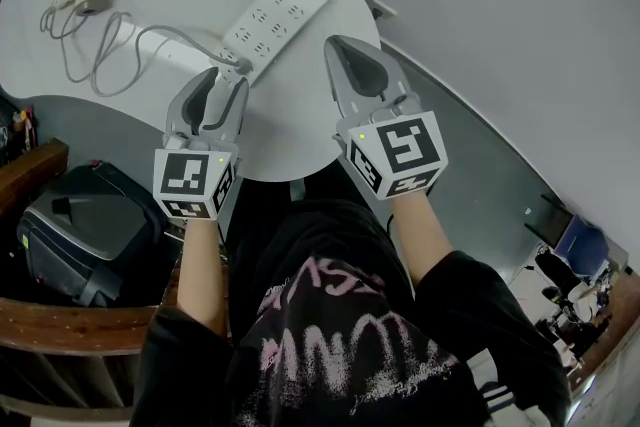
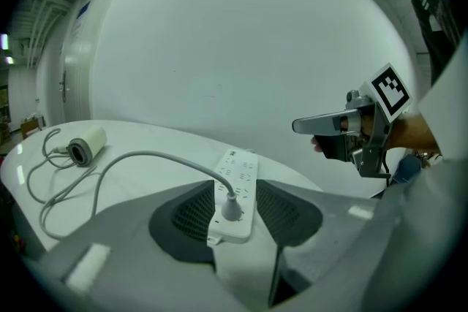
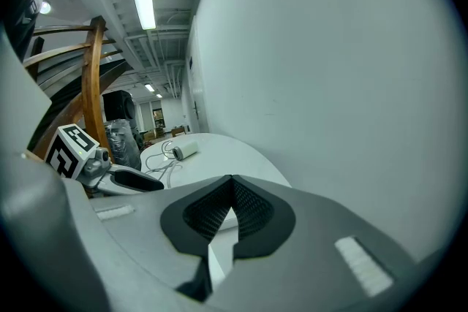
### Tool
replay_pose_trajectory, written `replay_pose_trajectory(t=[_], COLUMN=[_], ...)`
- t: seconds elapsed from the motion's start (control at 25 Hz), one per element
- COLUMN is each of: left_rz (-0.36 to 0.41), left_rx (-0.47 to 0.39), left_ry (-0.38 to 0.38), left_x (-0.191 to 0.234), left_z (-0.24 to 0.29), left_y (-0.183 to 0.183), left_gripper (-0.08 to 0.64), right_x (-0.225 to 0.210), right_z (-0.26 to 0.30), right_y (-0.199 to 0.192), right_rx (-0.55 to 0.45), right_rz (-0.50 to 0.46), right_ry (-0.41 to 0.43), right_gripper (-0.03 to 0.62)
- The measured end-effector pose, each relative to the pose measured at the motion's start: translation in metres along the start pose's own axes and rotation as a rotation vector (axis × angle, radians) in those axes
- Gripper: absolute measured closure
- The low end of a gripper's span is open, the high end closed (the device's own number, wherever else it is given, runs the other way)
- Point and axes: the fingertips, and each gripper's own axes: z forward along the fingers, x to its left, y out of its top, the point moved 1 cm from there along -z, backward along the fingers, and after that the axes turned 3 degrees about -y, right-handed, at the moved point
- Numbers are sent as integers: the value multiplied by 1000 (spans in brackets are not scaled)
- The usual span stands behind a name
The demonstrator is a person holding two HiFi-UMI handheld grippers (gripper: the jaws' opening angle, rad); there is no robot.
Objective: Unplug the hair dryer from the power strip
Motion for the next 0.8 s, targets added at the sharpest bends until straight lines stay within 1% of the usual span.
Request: replay_pose_trajectory(t=[0.48,0.6,0.68,0.8], left_rz=[-13,0,11,11], left_rx=[46,57,61,72], left_ry=[-25,-16,-9,-1], left_x=[0,2,3,5], left_z=[27,31,33,34], left_y=[-14,-15,-15,-18], left_gripper=[395,399,417,423], right_x=[-15,-19,-22,-24], right_z=[-5,-7,-9,-10], right_y=[-6,-8,-10,-11], right_rx=[20,25,27,28], right_rz=[8,11,16,23], right_ry=[-47,-58,-65,-72], right_gripper=[581,581,581,581])
